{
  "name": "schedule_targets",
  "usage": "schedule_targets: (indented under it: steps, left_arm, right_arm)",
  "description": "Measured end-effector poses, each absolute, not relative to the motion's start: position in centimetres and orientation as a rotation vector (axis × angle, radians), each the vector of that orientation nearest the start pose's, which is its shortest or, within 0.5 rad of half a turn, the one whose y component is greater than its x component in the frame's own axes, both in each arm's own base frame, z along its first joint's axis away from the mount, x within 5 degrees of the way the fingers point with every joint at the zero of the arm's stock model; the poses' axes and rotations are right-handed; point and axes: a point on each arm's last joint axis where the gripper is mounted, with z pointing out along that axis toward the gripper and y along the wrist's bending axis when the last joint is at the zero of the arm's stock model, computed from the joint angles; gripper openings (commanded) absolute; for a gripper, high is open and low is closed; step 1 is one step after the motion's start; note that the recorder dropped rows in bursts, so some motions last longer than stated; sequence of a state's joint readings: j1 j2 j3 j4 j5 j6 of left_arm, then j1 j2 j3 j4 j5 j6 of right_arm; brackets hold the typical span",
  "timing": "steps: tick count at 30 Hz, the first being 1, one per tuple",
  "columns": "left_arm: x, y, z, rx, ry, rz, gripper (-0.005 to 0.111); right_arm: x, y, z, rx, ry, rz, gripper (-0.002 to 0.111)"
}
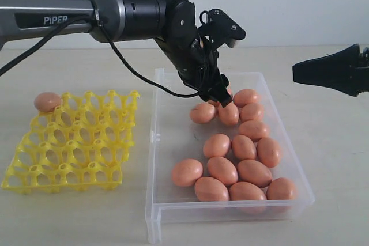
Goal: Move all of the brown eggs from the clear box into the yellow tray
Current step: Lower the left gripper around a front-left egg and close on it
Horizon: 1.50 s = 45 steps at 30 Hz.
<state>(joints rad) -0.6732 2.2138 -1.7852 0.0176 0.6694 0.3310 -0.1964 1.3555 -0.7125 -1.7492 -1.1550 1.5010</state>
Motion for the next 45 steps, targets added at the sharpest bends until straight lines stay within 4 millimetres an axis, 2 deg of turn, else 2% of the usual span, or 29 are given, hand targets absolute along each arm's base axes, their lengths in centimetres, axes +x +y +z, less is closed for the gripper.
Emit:
schedule_targets:
  steps: [7,15,24,32,33,35,36,38,45]
  left_arm:
    - [39.1,-30.5,16.0,1.265,2.319,-0.093,0.057]
    - [39.6,-30.0,13.6,1.346,2.313,0.013,0.057]
    - [39.8,-30.2,12.1,1.446,2.258,0.035,0.057]
    - [39.9,-30.3,11.8,1.534,2.202,0.053,0.056]
    - [39.9,-30.3,11.8,1.542,2.197,0.053,0.054]
    - [39.9,-30.4,11.7,1.544,2.196,0.050,0.043]
    - [39.9,-30.4,11.7,1.546,2.196,0.048,0.033]
    - [39.9,-30.4,11.6,1.550,2.196,0.048,0.006]
    - [39.8,-30.3,12.0,1.555,2.210,0.049,0.004]
  right_arm:
    - [23.6,3.7,26.2,-0.718,1.928,0.992,0.000]
    - [23.6,3.7,26.2,-0.719,1.927,0.993,0.000]
    - [23.5,3.8,26.3,-0.729,1.920,0.997,0.000]
    - [23.5,3.8,26.3,-0.739,1.913,0.999,0.000]
    - [23.5,3.8,26.3,-0.742,1.911,0.999,0.000]
    - [23.5,3.8,26.3,-0.743,1.910,0.998,0.000]
    - [23.5,3.8,26.3,-0.743,1.910,0.998,0.000]
    - [23.5,3.8,26.3,-0.743,1.910,0.998,0.000]
    - [23.4,3.8,26.3,-0.749,1.906,0.997,0.000]
